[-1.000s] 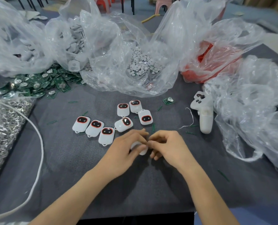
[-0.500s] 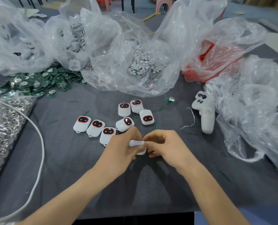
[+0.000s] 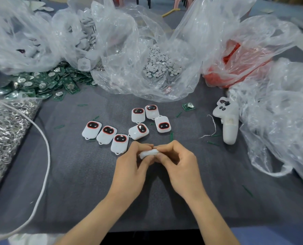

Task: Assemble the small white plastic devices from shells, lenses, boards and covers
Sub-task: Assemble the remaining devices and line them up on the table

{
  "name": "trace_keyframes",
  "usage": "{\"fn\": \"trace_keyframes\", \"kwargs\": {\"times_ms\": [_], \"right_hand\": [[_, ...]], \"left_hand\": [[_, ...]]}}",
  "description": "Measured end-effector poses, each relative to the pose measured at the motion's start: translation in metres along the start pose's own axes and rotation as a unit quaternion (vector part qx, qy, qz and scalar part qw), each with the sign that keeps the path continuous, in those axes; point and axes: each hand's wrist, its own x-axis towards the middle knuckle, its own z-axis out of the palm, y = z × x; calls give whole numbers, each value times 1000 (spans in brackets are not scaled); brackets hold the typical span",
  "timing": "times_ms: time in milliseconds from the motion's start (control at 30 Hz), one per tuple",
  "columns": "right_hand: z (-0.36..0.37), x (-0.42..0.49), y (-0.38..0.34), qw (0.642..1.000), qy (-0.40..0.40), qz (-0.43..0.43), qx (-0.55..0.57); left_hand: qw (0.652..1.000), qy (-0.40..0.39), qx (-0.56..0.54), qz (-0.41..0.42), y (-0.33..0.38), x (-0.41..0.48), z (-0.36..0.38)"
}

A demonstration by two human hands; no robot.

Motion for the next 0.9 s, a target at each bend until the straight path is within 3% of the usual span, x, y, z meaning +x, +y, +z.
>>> {"fn": "trace_keyframes", "kwargs": {"times_ms": [133, 433, 600, 900], "right_hand": [[6, -8, 4, 999, 32, -35, -11], [17, -10, 7, 993, 82, -69, -42], [17, -8, 7, 992, 80, -75, -65], [13, -6, -2, 997, 50, -45, -41]], "left_hand": [[1000, -20, 2, 22, -2, -3, -2], [999, 20, 24, 33, 0, -2, 5], [999, 23, 44, 17, 1, -1, 0], [987, -25, 141, 69, 8, 2, -16]]}}
